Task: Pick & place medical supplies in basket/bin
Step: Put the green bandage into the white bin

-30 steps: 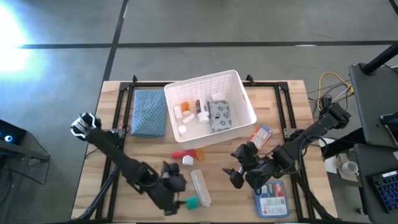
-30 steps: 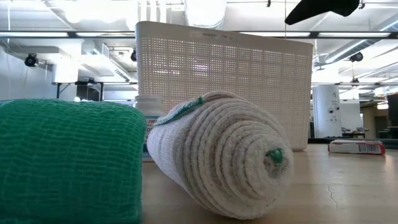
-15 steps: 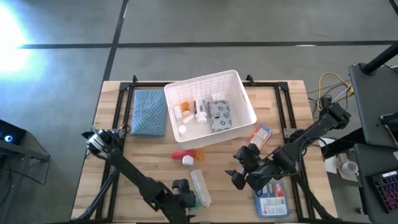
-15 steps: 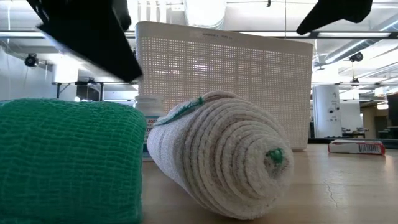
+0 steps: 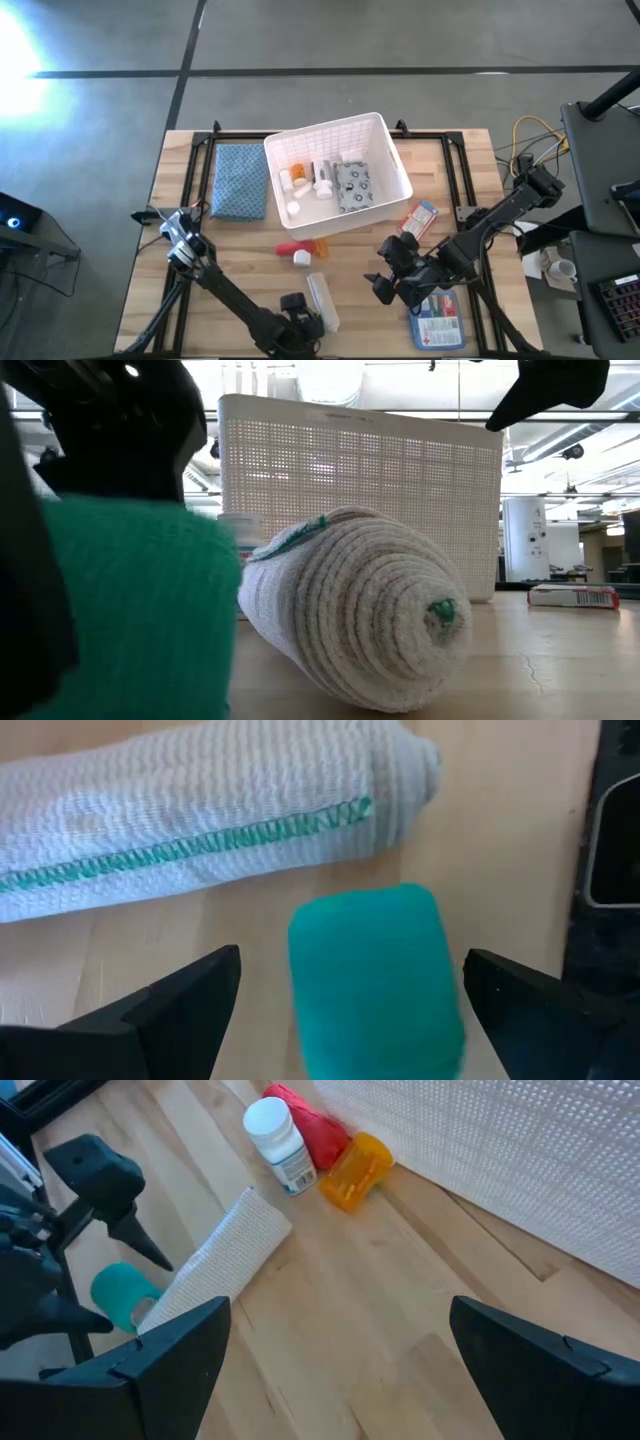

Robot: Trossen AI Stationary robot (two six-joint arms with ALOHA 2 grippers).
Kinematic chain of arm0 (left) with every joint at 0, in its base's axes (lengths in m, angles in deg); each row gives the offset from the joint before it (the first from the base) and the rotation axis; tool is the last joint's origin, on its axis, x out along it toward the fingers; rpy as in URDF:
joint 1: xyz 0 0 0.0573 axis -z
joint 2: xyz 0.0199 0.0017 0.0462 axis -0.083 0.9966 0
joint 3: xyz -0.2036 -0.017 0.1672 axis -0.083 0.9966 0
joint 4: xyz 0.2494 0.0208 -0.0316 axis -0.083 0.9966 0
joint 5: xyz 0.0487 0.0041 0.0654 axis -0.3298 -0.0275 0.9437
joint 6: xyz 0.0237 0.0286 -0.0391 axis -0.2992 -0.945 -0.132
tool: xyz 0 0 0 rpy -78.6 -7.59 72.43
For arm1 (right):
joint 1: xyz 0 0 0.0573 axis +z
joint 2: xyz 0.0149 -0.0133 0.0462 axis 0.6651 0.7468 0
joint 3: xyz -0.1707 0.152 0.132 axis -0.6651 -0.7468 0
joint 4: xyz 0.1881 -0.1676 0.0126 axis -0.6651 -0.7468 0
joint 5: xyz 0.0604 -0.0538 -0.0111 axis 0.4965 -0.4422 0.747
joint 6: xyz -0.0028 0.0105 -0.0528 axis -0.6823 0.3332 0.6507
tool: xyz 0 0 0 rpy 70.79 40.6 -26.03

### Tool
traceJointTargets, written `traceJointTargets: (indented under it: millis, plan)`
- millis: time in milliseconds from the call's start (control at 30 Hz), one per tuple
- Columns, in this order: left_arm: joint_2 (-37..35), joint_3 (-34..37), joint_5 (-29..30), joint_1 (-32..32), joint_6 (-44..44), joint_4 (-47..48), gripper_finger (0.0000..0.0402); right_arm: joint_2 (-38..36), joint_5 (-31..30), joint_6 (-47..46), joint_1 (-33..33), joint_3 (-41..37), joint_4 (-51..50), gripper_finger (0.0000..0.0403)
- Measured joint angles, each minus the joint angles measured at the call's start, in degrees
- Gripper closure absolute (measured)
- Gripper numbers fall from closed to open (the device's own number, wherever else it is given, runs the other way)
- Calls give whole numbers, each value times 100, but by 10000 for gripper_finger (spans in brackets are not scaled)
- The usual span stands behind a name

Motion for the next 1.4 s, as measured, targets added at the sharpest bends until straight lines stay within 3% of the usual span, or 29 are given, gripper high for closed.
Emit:
traceJointTargets:
  millis: [200, 333, 467, 600, 733, 833, 933, 1033, 1100, 1200, 1300, 1400]
  plan:
    - [-20, 315, -49, -31, 1, -100, 75, 0, 0, -2, 0, 0, -105, 38]
    - [-63, 458, -201, -71, 18, -23, 127, 0, 2, -12, 0, -2, -146, 38]
    - [-208, 453, -202, -81, 62, 636, 193, 0, -9, -2, 19, -2, -127, 38]
    - [-755, 428, -167, -81, 295, 1339, 254, 0, -57, 19, 39, -2, -121, 38]
    - [-1695, 426, -31, -74, 1032, 2100, 280, -73, -370, 25, 110, -4, -111, 38]
    - [-2660, 426, 671, -61, 1541, 2184, 283, -188, -644, 71, 153, -2, -105, 38]
    - [-3554, 415, 2089, -78, 1565, 2041, 283, -327, -891, 84, 151, -2, -107, 38]
    - [-4235, 421, 3474, -325, 1102, 1864, 284, -451, -1081, 130, 145, -2, -109, 38]
    - [-4610, 425, 3887, -713, 300, 1500, 284, -500, -1208, 129, 130, -2, -109, 38]
    - [-4904, 482, 3387, -1669, -1534, 656, 284, -544, -1230, 120, 87, -2, -109, 38]
    - [-4896, 658, 1799, -2886, -2853, -151, 279, -551, -1264, -36, 48, -2, -112, 38]
    - [-4686, 907, 281, -3912, -3199, -313, 258, -551, -1277, -230, 44, -2, -116, 38]
